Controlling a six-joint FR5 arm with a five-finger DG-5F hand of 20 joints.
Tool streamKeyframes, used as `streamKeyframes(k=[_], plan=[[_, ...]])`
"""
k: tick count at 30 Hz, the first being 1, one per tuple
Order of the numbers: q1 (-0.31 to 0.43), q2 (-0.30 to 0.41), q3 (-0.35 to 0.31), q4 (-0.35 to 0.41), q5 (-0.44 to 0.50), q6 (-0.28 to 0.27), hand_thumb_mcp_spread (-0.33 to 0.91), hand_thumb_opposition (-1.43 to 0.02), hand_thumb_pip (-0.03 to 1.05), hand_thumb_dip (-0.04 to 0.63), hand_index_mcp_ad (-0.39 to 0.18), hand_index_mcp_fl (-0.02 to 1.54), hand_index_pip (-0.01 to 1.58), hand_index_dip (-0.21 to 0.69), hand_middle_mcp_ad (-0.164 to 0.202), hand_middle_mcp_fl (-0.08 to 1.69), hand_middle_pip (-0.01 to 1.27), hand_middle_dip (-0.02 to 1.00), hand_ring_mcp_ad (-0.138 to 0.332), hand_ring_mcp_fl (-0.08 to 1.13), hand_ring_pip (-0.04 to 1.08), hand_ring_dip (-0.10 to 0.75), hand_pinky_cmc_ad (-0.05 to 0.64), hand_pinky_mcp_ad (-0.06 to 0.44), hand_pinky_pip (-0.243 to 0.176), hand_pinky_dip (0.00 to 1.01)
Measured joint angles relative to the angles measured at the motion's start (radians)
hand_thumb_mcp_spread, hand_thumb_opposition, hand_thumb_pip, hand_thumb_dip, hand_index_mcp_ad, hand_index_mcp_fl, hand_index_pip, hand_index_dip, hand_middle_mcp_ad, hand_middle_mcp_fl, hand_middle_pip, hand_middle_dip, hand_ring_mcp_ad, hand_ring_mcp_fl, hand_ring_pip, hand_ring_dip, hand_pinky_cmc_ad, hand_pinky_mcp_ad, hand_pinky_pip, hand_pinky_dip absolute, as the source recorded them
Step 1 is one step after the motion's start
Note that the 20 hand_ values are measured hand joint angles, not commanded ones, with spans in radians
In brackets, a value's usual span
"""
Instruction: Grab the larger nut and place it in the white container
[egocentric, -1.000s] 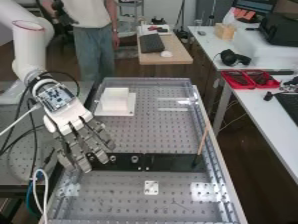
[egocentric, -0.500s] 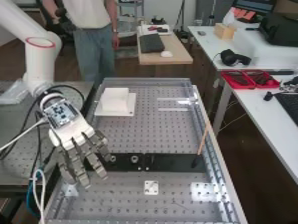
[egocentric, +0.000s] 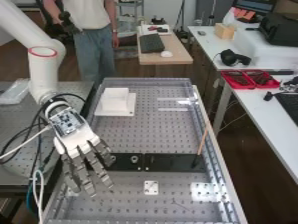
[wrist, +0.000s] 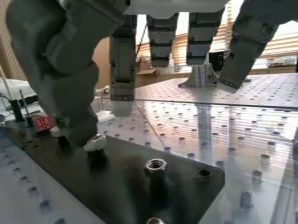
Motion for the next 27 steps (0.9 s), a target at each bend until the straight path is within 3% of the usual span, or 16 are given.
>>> streamKeyframes(k=[5, 10, 13, 27], plan=[[-0.006, -0.013, -0.005, 0.073, -0.02, -0.062, 0.34, -0.83, 0.69, 0.175, -0.129, 0.02, 1.57, 0.03, 0.056, 0.01, 0.14, 0.25, 0.164, 0.0, 0.12, 0.157, 0.417, 0.326, -0.106, 0.69], [-0.011, -0.026, -0.008, 0.133, -0.047, -0.122, 0.36, -0.85, 0.71, 0.175, -0.138, 0.02, 1.57, 0.03, 0.047, 0.01, 0.14, 0.25, 0.145, 0.0, 0.14, 0.157, 0.379, 0.311, -0.106, 0.69], [-0.015, -0.037, -0.007, 0.133, -0.056, -0.12, 0.35, -0.84, 0.72, 0.202, -0.138, 0.02, 1.57, 0.03, 0.052, 0.01, 0.14, 0.25, 0.145, 0.0, 0.15, 0.154, 0.379, 0.312, -0.106, 0.69], [-0.01, -0.04, -0.012, 0.15, -0.047, -0.134, 0.35, -0.85, 0.72, 0.201, -0.136, 0.02, 1.57, 0.03, 0.051, 0.01, 0.14, 0.24, 0.15, 0.0, 0.18, 0.148, 0.367, 0.309, -0.106, 0.7]])
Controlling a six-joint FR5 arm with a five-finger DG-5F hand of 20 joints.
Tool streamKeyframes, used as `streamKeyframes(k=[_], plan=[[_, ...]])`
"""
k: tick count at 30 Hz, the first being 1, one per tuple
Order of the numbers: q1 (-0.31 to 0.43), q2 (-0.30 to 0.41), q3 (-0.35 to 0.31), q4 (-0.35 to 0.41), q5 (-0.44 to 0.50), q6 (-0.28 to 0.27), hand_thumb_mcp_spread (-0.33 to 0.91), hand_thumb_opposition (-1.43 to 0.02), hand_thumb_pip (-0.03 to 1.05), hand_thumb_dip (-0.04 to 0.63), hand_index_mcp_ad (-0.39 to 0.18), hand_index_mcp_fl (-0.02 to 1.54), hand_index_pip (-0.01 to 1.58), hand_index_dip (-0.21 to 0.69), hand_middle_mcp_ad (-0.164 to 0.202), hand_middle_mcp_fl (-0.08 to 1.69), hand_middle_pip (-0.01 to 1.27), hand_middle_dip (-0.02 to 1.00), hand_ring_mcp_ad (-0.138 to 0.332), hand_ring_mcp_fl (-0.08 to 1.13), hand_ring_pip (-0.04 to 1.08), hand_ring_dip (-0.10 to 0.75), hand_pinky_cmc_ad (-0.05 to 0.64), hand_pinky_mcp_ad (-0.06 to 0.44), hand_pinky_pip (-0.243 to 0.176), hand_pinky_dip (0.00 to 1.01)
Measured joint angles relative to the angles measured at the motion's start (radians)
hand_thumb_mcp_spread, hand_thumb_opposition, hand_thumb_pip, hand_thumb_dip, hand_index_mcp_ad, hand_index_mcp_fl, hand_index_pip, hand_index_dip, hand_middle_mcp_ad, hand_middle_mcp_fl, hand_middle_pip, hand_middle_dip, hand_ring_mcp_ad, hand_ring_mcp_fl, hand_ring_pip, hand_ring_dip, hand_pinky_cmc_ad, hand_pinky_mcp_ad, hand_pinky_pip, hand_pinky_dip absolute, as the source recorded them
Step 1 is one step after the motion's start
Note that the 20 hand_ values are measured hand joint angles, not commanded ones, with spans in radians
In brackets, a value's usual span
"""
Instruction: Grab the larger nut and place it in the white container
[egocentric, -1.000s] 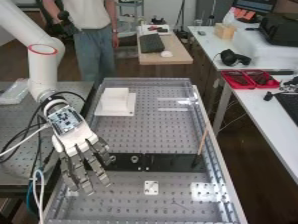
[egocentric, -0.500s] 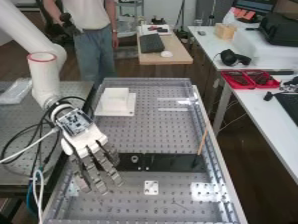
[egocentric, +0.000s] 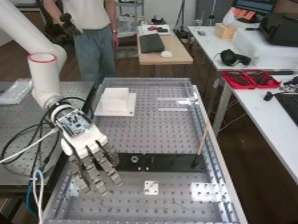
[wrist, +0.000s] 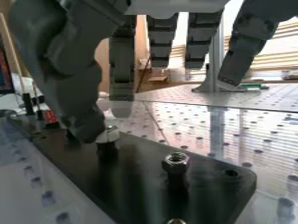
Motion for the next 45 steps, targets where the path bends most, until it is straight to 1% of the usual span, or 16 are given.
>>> streamKeyframes(k=[3, 7, 9, 15, 18, 20, 24, 26, 28, 30, 31, 32, 42, 45], plan=[[0.002, -0.002, -0.002, 0.006, 0.002, -0.002, 0.35, -0.85, 0.73, 0.204, -0.136, 0.02, 1.57, 0.03, 0.051, 0.01, 0.13, 0.24, 0.141, 0.0, 0.19, 0.148, 0.367, 0.312, -0.106, 0.7], [0.004, -0.005, -0.001, 0.013, 0.009, 0.0, 0.35, -0.84, 0.73, 0.206, -0.136, 0.02, 1.57, 0.03, 0.051, 0.01, 0.13, 0.23, 0.143, 0.0, 0.18, 0.133, 0.367, 0.312, -0.106, 0.72], [0.003, -0.008, 0.001, 0.01, 0.009, 0.004, 0.35, -0.84, 0.73, 0.206, -0.136, 0.02, 1.57, 0.03, 0.051, 0.01, 0.13, 0.23, 0.143, 0.0, 0.2, 0.129, 0.367, 0.312, -0.106, 0.72], [0.004, -0.011, 0.005, 0.005, 0.01, 0.011, 0.35, -0.84, 0.73, 0.204, -0.136, 0.05, 1.57, 0.035, 0.051, 0.01, 0.14, 0.23, 0.143, 0.0, 0.2, 0.124, 0.368, 0.311, -0.106, 0.72], [0.005, -0.012, 0.007, -0.001, 0.009, 0.016, 0.35, -0.84, 0.74, 0.209, -0.136, 0.06, 1.57, 0.047, 0.051, 0.01, 0.13, 0.22, 0.143, 0.0, 0.2, 0.124, 0.367, 0.311, -0.108, 0.71], [0.005, -0.012, 0.008, -0.004, 0.009, 0.017, 0.35, -0.84, 0.75, 0.209, -0.138, 0.09, 1.57, 0.054, 0.051, 0.01, 0.13, 0.22, 0.143, 0.0, 0.2, 0.124, 0.367, 0.311, -0.108, 0.73], [0.008, -0.005, 0.007, -0.007, 0.011, 0.014, 0.35, -0.85, 0.77, 0.209, -0.138, 0.1, 1.57, 0.065, 0.051, 0.01, 0.13, 0.22, 0.143, 0.0, 0.2, 0.124, 0.368, 0.311, -0.108, 0.73], [0.009, -0.003, 0.007, -0.009, 0.012, 0.013, 0.35, -0.85, 0.78, 0.211, -0.136, 0.12, 1.57, 0.065, 0.051, 0.01, 0.13, 0.22, 0.134, 0.0, 0.2, 0.124, 0.351, 0.312, -0.108, 0.73], [0.01, -0.002, 0.007, -0.014, 0.012, 0.015, 0.35, -0.85, 0.79, 0.208, -0.138, 0.12, 1.57, 0.065, 0.049, 0.01, 0.13, 0.21, 0.131, 0.0, 0.2, 0.124, 0.349, 0.312, -0.105, 0.73], [0.012, -0.001, 0.008, -0.021, 0.013, 0.02, 0.35, -0.85, 0.79, 0.208, -0.138, 0.12, 1.57, 0.065, 0.049, 0.01, 0.13, 0.22, 0.131, 0.0, 0.2, 0.124, 0.349, 0.316, -0.105, 0.73], [0.012, -0.001, 0.008, -0.022, 0.013, 0.022, 0.35, -0.85, 0.79, 0.208, -0.138, 0.12, 1.57, 0.079, 0.049, 0.01, 0.13, 0.22, 0.131, 0.0, 0.2, 0.124, 0.349, 0.312, -0.108, 0.73], [0.014, -0.001, 0.009, -0.024, 0.013, 0.024, 0.35, -0.85, 0.79, 0.208, -0.138, 0.12, 1.57, 0.08, 0.049, 0.01, 0.13, 0.22, 0.131, 0.0, 0.2, 0.124, 0.349, 0.312, -0.108, 0.75], [0.018, -0.011, 0.018, -0.044, 0.019, 0.05, 0.35, -0.85, 0.79, 0.208, -0.136, 0.12, 1.57, 0.08, 0.049, 0.01, 0.13, 0.21, 0.131, 0.0, 0.2, 0.126, 0.349, 0.316, -0.108, 0.75], [0.019, -0.014, 0.021, -0.051, 0.021, 0.06, 0.35, -0.85, 0.8, 0.208, -0.138, 0.09, 1.57, 0.08, 0.049, 0.01, 0.13, 0.21, 0.131, 0.0, 0.2, 0.122, 0.349, 0.316, -0.105, 0.77]])
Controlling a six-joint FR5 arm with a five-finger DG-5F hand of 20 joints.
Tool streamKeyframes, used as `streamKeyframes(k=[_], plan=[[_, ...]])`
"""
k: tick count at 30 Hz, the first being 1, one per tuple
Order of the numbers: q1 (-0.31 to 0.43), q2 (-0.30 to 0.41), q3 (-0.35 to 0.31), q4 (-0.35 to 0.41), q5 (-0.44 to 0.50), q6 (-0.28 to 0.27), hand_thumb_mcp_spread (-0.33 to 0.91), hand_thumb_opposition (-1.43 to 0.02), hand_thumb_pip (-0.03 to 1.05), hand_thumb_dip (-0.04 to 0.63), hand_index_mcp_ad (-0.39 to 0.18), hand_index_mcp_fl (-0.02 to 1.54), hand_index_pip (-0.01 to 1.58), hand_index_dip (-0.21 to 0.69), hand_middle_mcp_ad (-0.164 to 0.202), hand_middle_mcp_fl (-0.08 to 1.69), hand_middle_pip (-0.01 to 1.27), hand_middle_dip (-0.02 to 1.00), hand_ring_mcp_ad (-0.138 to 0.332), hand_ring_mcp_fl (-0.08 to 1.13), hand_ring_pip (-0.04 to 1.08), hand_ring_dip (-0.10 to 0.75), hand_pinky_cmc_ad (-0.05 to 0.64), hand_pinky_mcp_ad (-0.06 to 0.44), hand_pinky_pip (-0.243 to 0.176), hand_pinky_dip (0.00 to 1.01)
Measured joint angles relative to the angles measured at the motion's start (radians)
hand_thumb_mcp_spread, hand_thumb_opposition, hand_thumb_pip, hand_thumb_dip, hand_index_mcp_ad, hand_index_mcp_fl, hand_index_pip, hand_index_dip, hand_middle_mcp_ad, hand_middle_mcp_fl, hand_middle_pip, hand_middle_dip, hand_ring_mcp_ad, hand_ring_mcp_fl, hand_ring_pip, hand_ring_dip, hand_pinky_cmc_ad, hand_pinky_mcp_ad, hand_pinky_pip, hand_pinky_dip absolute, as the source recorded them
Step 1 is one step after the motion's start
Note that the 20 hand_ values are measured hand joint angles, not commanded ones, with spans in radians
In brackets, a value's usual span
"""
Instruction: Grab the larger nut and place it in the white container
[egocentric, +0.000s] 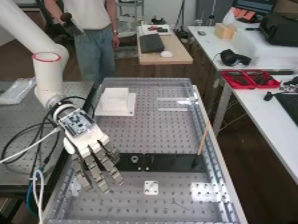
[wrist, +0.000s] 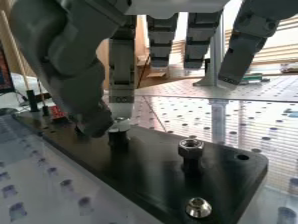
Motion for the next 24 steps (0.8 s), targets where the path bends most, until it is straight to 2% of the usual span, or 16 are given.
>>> streamKeyframes(k=[11, 24], plan=[[0.012, 0.006, 0.001, -0.014, 0.015, 0.017, 0.33, -0.85, 0.81, 0.227, -0.138, 0.02, 1.57, 0.08, 0.051, 0.01, 0.13, 0.21, 0.131, 0.0, 0.23, 0.106, 0.349, 0.316, -0.108, 0.8], [0.021, 0.005, -0.006, -0.019, 0.031, 0.034, 0.33, -0.85, 0.81, 0.225, -0.138, 0.02, 1.57, 0.08, 0.049, 0.01, 0.13, 0.21, 0.131, 0.0, 0.23, 0.106, 0.349, 0.316, -0.108, 0.8]])
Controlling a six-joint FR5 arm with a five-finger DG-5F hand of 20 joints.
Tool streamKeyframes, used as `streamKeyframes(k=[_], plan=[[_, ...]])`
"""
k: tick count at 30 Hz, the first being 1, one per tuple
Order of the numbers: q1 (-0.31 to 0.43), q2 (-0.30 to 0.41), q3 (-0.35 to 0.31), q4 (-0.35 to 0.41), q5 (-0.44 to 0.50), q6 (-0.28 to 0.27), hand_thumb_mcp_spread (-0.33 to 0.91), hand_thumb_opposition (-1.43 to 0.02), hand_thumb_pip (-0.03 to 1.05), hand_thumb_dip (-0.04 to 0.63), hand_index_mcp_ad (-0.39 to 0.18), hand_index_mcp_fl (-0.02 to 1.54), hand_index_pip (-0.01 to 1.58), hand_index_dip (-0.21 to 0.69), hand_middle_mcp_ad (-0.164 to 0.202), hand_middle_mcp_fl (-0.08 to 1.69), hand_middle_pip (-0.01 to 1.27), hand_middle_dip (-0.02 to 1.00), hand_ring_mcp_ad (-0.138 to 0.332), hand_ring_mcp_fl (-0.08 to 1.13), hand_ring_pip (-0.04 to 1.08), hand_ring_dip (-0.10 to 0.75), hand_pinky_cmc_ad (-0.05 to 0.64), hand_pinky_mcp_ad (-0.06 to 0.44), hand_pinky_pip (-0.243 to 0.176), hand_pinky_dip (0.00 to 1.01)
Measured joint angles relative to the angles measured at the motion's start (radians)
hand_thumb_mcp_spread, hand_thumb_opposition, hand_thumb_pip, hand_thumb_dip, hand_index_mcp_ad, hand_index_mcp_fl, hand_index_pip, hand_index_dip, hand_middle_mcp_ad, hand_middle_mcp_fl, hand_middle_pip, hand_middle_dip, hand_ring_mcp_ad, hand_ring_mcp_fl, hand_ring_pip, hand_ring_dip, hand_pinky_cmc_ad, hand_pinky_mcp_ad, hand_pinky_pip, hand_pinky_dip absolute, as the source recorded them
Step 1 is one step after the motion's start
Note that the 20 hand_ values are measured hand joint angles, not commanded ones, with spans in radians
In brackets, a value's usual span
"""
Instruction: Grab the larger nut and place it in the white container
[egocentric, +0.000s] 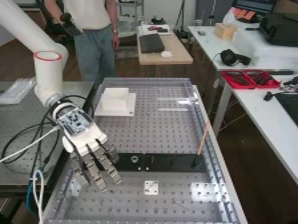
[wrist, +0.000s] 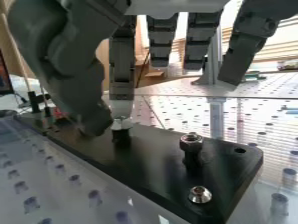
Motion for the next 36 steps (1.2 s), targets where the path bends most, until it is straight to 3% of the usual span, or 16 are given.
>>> streamKeyframes(k=[18, 36], plan=[[-0.009, -0.013, 0.007, -0.018, 0.009, 0.033, 0.33, -0.85, 0.81, 0.225, -0.138, 0.02, 1.57, 0.08, 0.051, 0.01, 0.13, 0.21, 0.131, 0.0, 0.23, 0.11, 0.349, 0.314, -0.108, 0.8], [-0.015, -0.018, 0.007, -0.003, 0.0, 0.024, 0.33, -0.85, 0.81, 0.225, -0.138, 0.02, 1.57, 0.08, 0.049, 0.01, 0.13, 0.21, 0.131, 0.0, 0.23, 0.11, 0.349, 0.314, -0.106, 0.8]])
